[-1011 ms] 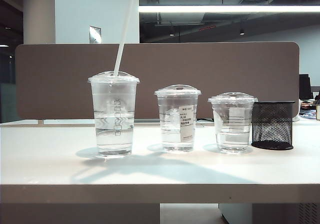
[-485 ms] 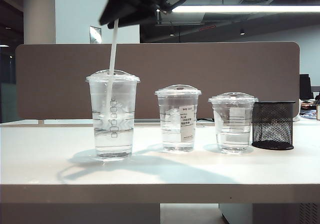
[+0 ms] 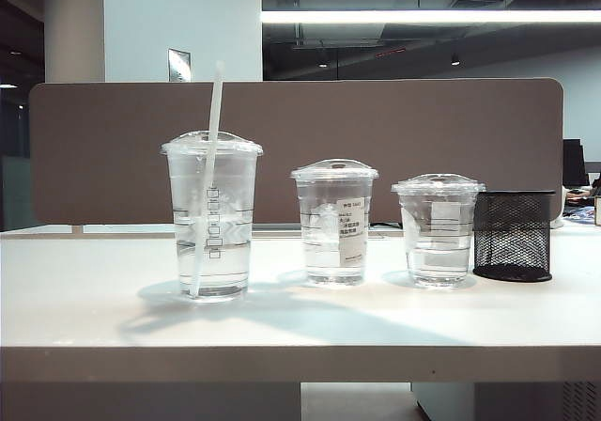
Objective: Pick up the straw and insert it into the large coffee cup.
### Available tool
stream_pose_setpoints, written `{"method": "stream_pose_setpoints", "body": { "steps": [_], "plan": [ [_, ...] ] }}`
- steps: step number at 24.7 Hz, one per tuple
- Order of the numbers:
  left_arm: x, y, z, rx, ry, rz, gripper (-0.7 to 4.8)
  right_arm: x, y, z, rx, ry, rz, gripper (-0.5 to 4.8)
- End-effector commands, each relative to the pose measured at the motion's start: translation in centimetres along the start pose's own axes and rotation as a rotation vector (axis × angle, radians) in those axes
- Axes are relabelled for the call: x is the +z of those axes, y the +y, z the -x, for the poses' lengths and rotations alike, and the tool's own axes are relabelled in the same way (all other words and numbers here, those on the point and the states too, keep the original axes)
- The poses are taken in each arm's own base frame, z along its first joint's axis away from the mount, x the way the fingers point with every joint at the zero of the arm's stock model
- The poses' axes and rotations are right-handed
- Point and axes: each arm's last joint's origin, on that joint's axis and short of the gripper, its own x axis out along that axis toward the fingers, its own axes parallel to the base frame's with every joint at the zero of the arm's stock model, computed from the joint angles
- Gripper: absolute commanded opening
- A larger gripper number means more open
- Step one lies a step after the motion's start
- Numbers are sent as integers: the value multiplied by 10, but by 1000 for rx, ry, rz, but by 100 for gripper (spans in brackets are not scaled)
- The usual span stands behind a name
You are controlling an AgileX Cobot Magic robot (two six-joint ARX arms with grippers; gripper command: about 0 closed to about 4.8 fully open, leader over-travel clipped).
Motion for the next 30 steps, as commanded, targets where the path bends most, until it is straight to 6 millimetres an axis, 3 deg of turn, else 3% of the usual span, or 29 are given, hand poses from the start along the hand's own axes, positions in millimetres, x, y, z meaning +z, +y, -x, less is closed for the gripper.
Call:
{"method": "stream_pose_setpoints", "body": {
  "steps": [1,7,11,12,20,21,30],
  "plan": [
    [2,0,1,-4,-15,-9,-2,38,-9,47,-95,-153,59,1],
    [2,0,1,-4,-15,-9,-2,73,-17,123,-222,-303,100,-2],
    [2,0,1,-3,-15,-9,-2,75,-22,162,-284,-334,105,-1],
    [2,0,1,-4,-15,-9,-2,67,-21,176,-310,-336,106,-2],
    [2,0,1,-3,-14,-9,-2,5,-12,215,-396,-317,121,-1],
    [2,0,1,-4,-14,-9,-2,-11,-6,220,-400,-329,122,-1],
    [2,-1,1,-7,-15,-9,-2,-65,12,233,-396,-312,82,-1]
  ]
}}
